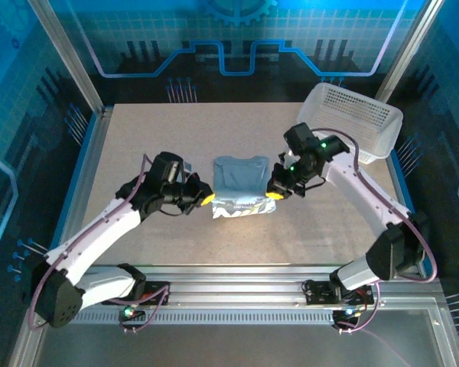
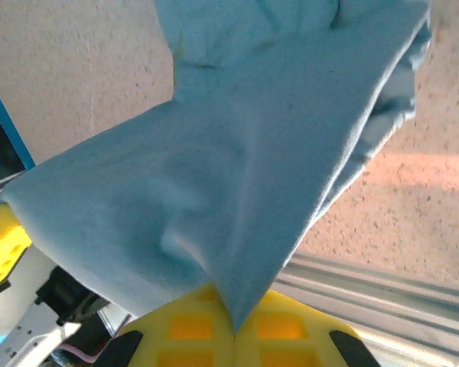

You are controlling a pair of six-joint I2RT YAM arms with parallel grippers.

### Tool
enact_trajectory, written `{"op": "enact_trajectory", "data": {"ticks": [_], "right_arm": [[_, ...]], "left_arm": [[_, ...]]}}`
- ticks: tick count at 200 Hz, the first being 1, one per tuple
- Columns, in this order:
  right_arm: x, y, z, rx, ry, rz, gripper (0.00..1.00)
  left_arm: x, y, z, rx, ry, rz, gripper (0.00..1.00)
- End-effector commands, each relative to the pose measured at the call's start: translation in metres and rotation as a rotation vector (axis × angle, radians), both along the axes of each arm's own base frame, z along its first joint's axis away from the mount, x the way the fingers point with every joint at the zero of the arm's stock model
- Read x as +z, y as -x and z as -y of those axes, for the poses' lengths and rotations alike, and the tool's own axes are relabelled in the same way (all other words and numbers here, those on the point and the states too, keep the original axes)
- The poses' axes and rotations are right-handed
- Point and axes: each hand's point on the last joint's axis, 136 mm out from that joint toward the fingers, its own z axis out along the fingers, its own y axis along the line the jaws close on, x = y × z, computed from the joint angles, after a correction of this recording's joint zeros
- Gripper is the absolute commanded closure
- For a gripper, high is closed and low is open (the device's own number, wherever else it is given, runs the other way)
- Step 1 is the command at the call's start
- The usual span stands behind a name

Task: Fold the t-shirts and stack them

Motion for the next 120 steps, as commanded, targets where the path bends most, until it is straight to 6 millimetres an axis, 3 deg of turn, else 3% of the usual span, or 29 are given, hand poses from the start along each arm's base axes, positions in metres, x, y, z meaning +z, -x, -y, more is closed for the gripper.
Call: {"op": "enact_trajectory", "data": {"ticks": [1,61,88,120], "right_arm": [[-0.003,-0.022,0.004,-0.007,0.005,-0.023,1.00],[-0.017,-0.117,0.001,-0.057,0.000,0.012,1.00],[-0.043,-0.161,0.008,-0.101,0.028,-0.002,1.00],[-0.082,-0.217,0.010,-0.147,0.018,0.003,0.96]], "left_arm": [[0.015,-0.031,-0.003,0.020,0.006,0.033,1.00],[-0.008,-0.103,-0.012,0.068,-0.020,-0.015,1.00],[-0.026,-0.151,-0.014,0.077,-0.032,-0.022,1.00],[-0.063,-0.212,-0.015,0.069,-0.034,-0.045,1.00]]}}
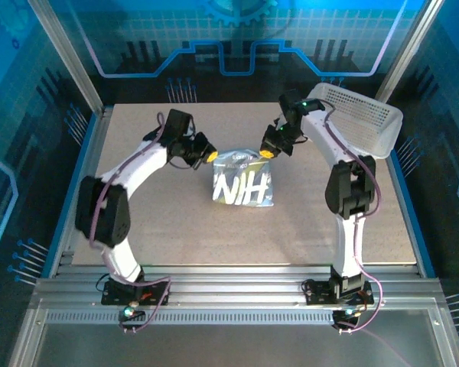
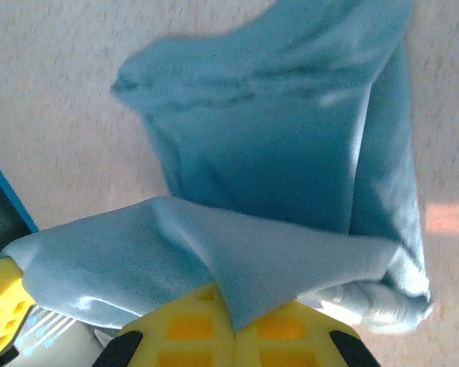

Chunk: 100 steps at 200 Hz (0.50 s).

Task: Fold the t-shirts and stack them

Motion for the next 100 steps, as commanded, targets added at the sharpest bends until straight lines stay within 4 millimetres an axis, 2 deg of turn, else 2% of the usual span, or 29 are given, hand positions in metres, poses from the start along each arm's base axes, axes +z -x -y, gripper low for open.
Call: {"op": "enact_trajectory", "data": {"ticks": [1,15,25,33,42,55,68,81,90,100], "right_arm": [[-0.025,-0.036,0.009,-0.035,0.009,0.000,0.96],[-0.044,-0.057,0.011,-0.041,0.017,-0.004,0.92],[-0.046,-0.073,0.008,-0.030,-0.013,0.033,0.77],[-0.046,-0.082,0.005,-0.019,-0.037,0.050,0.62],[-0.044,-0.089,0.006,-0.010,-0.041,0.071,0.54],[-0.032,-0.094,0.013,-0.001,-0.018,0.111,0.48],[-0.020,-0.091,0.021,-0.003,0.001,0.138,0.47],[-0.004,-0.083,0.028,-0.005,0.028,0.172,0.47],[0.006,-0.073,0.031,-0.008,0.044,0.197,0.47],[0.013,-0.060,0.031,-0.014,0.047,0.218,0.48]], "left_arm": [[-0.019,-0.039,-0.002,-0.033,0.012,0.022,1.00],[-0.030,-0.060,0.002,-0.042,0.046,0.015,0.95],[-0.041,-0.067,0.002,-0.056,0.034,-0.017,0.88],[-0.047,-0.067,-0.005,-0.057,-0.021,-0.048,0.75],[-0.047,-0.067,-0.013,-0.042,-0.067,-0.056,0.59],[-0.033,-0.065,-0.020,-0.019,-0.104,-0.009,0.50],[-0.011,-0.059,-0.029,0.015,-0.147,0.062,0.46],[0.009,-0.043,-0.033,0.037,-0.166,0.095,0.46],[0.016,-0.026,-0.030,0.049,-0.156,0.092,0.48],[0.012,-0.005,-0.019,0.050,-0.114,0.068,0.51]]}}
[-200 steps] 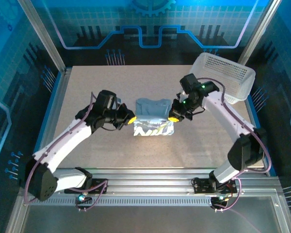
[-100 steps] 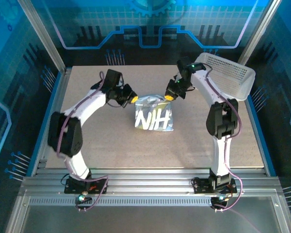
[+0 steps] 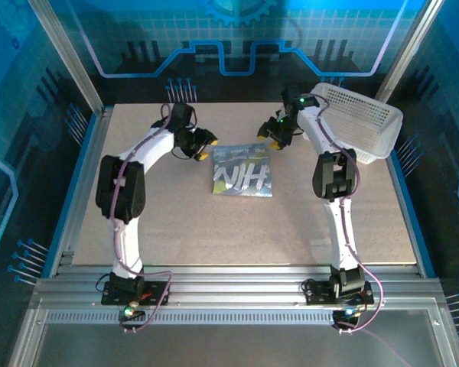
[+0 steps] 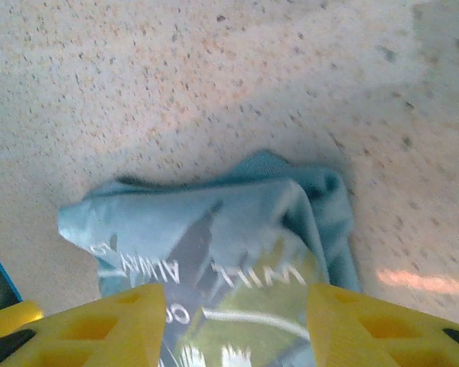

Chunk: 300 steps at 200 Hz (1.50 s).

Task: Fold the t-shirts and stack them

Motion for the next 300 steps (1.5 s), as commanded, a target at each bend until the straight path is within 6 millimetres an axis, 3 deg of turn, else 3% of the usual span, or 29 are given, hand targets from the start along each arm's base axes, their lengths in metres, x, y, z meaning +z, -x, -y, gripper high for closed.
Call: {"op": "enact_trajectory", "data": {"ticks": [1,28,47,65,115,124,128,144,155,175,191,197,222,245,266,282,300], "right_arm": [[0.060,0.022,0.009,0.004,0.020,0.128,0.48],[0.050,0.058,-0.016,0.027,-0.029,0.119,0.58],[0.034,0.070,-0.040,0.069,-0.042,0.101,0.66],[0.018,0.070,-0.057,0.079,-0.071,0.063,0.71],[-0.057,0.062,-0.044,0.045,0.013,-0.082,0.78],[-0.060,0.061,-0.043,0.043,0.023,-0.087,0.78],[-0.074,0.064,-0.042,0.044,0.032,-0.116,0.78],[-0.083,0.066,-0.042,0.046,0.033,-0.143,0.78],[-0.083,0.067,-0.043,0.046,0.027,-0.146,0.78],[-0.071,0.064,-0.048,0.056,0.004,-0.114,0.74],[-0.057,0.061,-0.049,0.063,-0.010,-0.086,0.71],[-0.038,0.058,-0.049,0.064,-0.020,-0.048,0.70],[0.004,0.054,-0.040,0.049,-0.022,0.048,0.65],[0.029,0.060,-0.024,0.022,-0.027,0.101,0.62],[0.038,0.073,-0.011,-0.013,-0.059,0.097,0.61],[0.048,0.083,-0.004,-0.023,-0.076,0.115,0.61],[0.059,0.093,0.000,-0.014,-0.094,0.131,0.60]], "left_arm": [[0.048,0.037,0.010,0.015,0.023,0.083,0.51],[0.021,0.077,0.045,0.035,0.145,-0.030,0.59],[0.002,0.080,0.070,0.026,0.187,-0.078,0.64],[-0.012,0.073,0.080,0.017,0.175,-0.107,0.68],[-0.072,0.067,0.035,0.023,-0.048,-0.210,0.76],[-0.085,0.066,0.028,0.019,-0.068,-0.218,0.76],[-0.089,0.064,0.026,0.017,-0.069,-0.216,0.76],[-0.103,0.055,0.022,0.013,-0.047,-0.189,0.75],[-0.101,0.048,0.020,0.010,-0.038,-0.164,0.74],[-0.089,0.042,0.020,0.009,-0.036,-0.142,0.72],[-0.072,0.045,0.013,0.021,-0.074,-0.123,0.65],[-0.063,0.048,0.008,0.028,-0.104,-0.107,0.61],[-0.027,0.073,0.000,0.068,-0.169,-0.074,0.52],[-0.014,0.109,0.029,0.106,-0.070,-0.110,0.51],[-0.026,0.140,0.066,0.229,0.078,-0.193,0.42],[-0.031,0.140,0.093,0.336,0.202,-0.173,0.40],[-0.033,0.120,0.119,0.379,0.280,-0.131,0.36]]}}
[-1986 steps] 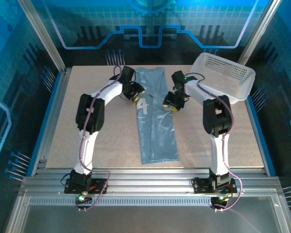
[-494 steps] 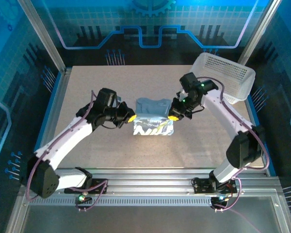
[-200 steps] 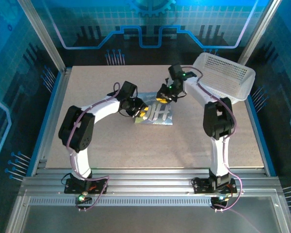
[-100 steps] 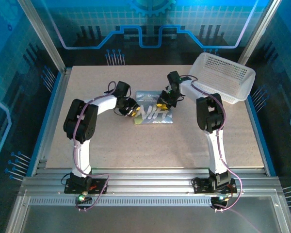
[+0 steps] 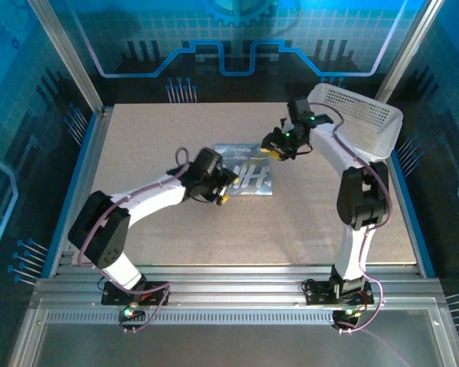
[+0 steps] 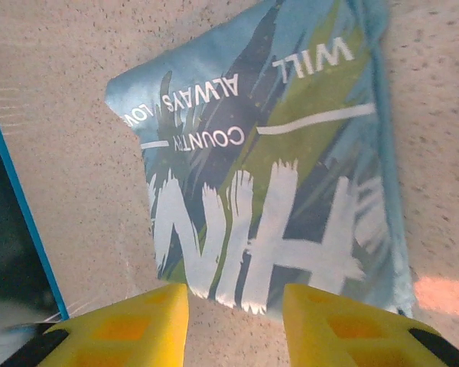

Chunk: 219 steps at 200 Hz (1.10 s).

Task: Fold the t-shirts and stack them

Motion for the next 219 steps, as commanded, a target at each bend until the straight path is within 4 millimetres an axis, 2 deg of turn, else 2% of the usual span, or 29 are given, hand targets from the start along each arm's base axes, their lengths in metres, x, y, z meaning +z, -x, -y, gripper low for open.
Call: {"op": "enact_trajectory", "data": {"ticks": [1,25,56,90,109,125,152,185,219], "right_arm": [[0.008,0.013,0.005,0.005,-0.034,0.003,0.60],[0.018,0.029,0.006,0.019,-0.064,0.007,0.60],[0.028,0.053,0.005,0.038,-0.102,0.007,0.60],[0.034,0.073,0.010,0.047,-0.124,0.005,0.60],[0.034,0.081,0.013,0.047,-0.131,-0.004,0.60],[0.032,0.087,0.016,0.040,-0.135,-0.013,0.60],[0.034,0.091,0.017,0.035,-0.140,-0.014,0.60],[0.042,0.091,0.018,0.036,-0.134,0.005,0.60],[0.047,0.092,0.018,0.032,-0.133,0.013,0.60]], "left_arm": [[-0.008,-0.033,0.023,0.234,0.158,0.002,0.36],[-0.019,-0.050,0.045,0.290,0.199,0.010,0.37],[-0.044,-0.057,0.044,0.373,0.170,0.015,0.43],[-0.059,-0.077,0.037,0.473,0.168,0.080,0.65],[-0.065,-0.088,0.026,0.546,0.160,0.106,0.79],[-0.067,-0.093,0.007,0.610,0.124,0.119,0.88],[-0.063,-0.104,-0.039,0.666,0.080,0.143,0.94],[-0.062,-0.109,-0.122,0.733,0.017,0.149,0.96],[-0.061,-0.126,-0.207,0.645,-0.027,0.178,0.98]]}}
